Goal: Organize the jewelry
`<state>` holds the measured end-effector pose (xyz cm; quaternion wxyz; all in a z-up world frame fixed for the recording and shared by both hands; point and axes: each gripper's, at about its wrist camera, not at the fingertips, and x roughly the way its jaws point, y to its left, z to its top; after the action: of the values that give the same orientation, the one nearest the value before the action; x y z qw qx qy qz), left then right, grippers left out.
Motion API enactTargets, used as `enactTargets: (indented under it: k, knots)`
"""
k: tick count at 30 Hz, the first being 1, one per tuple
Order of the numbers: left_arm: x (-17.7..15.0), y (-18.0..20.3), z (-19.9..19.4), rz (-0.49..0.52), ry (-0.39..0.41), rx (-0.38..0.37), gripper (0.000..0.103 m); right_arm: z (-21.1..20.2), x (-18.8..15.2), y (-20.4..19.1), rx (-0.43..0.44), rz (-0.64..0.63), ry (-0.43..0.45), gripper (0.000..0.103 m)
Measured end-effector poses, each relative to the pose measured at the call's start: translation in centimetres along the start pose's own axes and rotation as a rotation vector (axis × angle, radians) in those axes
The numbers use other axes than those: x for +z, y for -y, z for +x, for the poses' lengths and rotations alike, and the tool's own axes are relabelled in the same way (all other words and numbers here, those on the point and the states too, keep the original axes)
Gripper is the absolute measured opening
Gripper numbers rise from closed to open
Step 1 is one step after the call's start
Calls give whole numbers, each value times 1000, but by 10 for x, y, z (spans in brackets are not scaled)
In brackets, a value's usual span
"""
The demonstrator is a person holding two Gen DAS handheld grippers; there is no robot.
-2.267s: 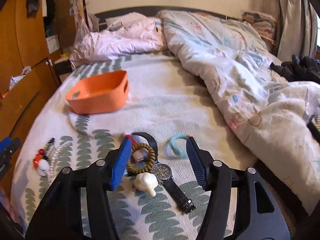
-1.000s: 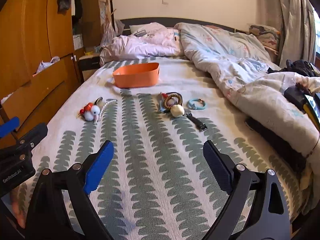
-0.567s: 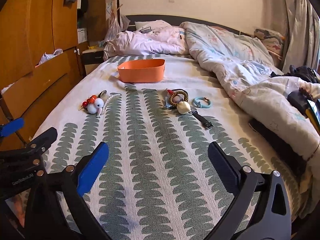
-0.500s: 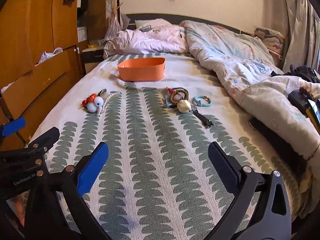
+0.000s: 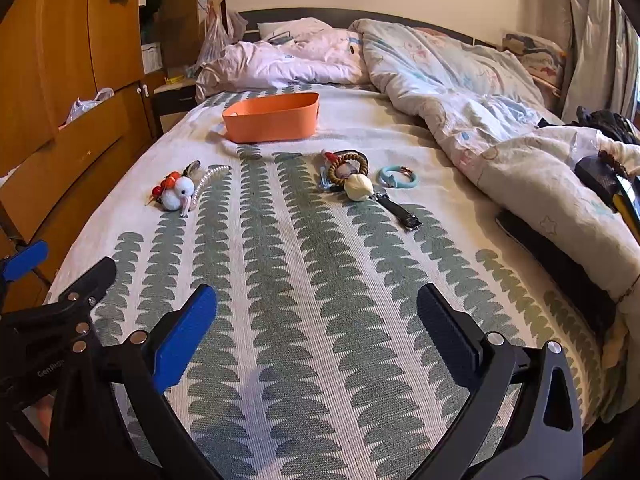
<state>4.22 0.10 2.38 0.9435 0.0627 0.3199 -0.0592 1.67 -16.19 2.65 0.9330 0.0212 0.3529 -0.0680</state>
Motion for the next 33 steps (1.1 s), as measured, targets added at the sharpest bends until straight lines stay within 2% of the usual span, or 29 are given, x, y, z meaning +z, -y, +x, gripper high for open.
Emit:
enactTargets:
  k: [17,27,33]
  knots:
    - [1,4,0,31,8,28,98,0,-2,-3,-8,-6,0,100]
    - [0,7,4,35,-5,12,98,-1,-2,-5,-14,-7,5,100]
    - [0,3,3,5,-8,-14,98,-2,0,-2,-20,5,12,100]
